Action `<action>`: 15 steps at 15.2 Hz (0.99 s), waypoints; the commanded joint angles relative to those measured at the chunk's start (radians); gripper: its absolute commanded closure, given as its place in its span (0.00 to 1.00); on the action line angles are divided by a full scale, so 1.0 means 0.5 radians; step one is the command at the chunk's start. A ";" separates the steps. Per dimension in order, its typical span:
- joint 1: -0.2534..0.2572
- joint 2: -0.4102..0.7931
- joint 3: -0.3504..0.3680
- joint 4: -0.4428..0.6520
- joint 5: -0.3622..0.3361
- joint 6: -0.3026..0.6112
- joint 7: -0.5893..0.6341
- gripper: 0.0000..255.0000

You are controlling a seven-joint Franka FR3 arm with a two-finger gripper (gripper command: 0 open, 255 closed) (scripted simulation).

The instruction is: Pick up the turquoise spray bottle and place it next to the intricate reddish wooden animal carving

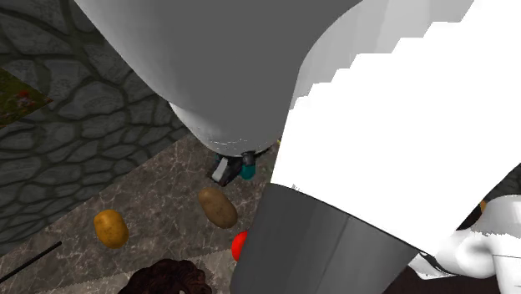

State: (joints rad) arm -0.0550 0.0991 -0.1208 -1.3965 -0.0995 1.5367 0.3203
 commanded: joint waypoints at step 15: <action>0.423 0.139 0.327 0.216 -0.055 -0.162 0.732 1.00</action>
State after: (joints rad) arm 0.1412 0.1740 0.0322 -1.2783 -0.1254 1.4542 0.6595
